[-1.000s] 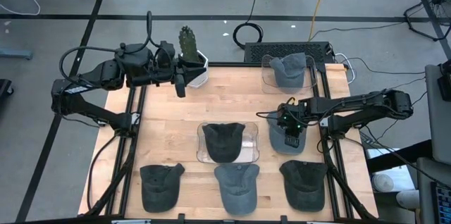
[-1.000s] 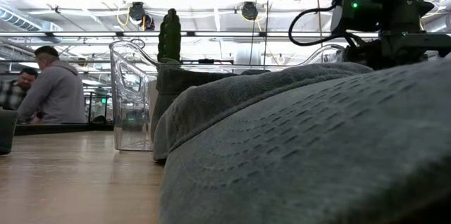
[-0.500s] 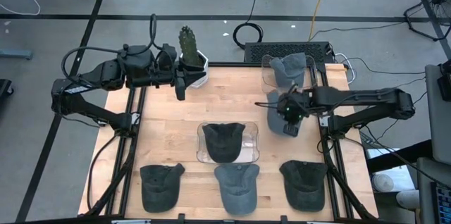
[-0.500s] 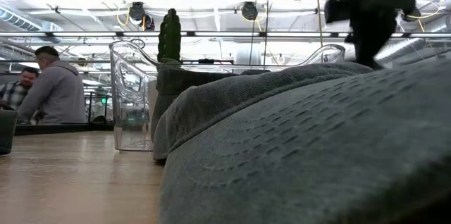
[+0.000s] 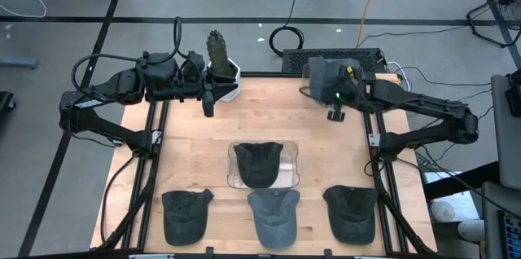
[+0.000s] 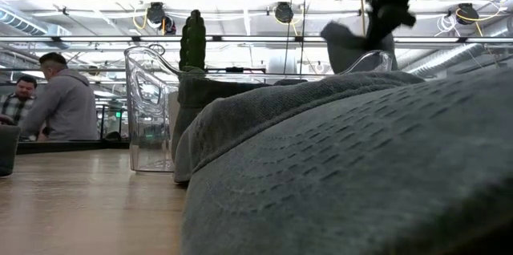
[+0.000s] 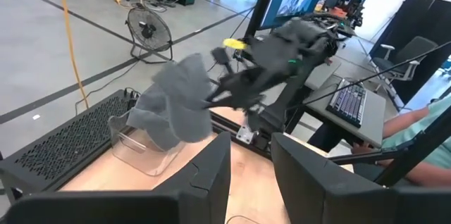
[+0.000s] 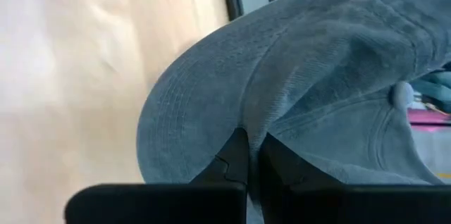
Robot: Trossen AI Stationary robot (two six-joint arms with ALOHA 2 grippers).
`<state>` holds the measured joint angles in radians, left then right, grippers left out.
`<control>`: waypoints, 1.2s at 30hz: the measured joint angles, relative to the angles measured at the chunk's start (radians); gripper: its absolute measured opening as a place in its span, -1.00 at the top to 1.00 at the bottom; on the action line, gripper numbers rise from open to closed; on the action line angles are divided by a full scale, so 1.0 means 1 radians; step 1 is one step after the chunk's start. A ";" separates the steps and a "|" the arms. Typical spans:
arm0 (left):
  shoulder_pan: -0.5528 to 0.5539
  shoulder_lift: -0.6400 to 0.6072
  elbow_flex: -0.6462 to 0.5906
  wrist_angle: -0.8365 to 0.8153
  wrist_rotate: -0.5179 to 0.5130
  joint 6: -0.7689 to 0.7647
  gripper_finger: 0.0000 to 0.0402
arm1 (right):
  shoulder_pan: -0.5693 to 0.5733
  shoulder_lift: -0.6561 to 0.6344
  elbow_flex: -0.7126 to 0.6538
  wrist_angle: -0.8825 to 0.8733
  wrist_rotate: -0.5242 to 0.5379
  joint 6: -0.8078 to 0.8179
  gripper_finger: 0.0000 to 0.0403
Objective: Pick & Place hat
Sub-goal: Put the right gray cap into the top transparent bin
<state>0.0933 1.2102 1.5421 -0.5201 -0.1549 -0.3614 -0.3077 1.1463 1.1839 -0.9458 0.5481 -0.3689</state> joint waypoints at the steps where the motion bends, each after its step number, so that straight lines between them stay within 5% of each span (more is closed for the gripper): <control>1: 0.000 0.000 0.000 0.000 0.000 0.000 0.44 | -0.035 0.003 -0.018 0.021 0.003 -0.047 1.00; 7: 0.000 -0.001 0.000 -0.001 0.000 -0.006 0.44 | -0.200 0.003 -0.089 0.151 0.025 -0.223 1.00; 13: 0.000 -0.001 0.000 -0.002 -0.001 -0.013 0.44 | -0.281 0.003 -0.096 0.191 -0.078 -0.311 1.00; 22: 0.004 -0.001 0.000 -0.002 -0.047 0.017 0.44 | -0.308 0.002 -0.222 0.329 -0.080 -0.471 1.00; 36: 0.004 -0.001 0.000 -0.001 -0.075 -0.009 0.44 | -0.328 0.001 -0.402 0.389 -0.108 -0.446 0.96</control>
<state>0.0975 1.2095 1.5421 -0.5212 -0.2301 -0.3703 -0.6356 1.1477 0.7815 -0.5565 0.4403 -0.8153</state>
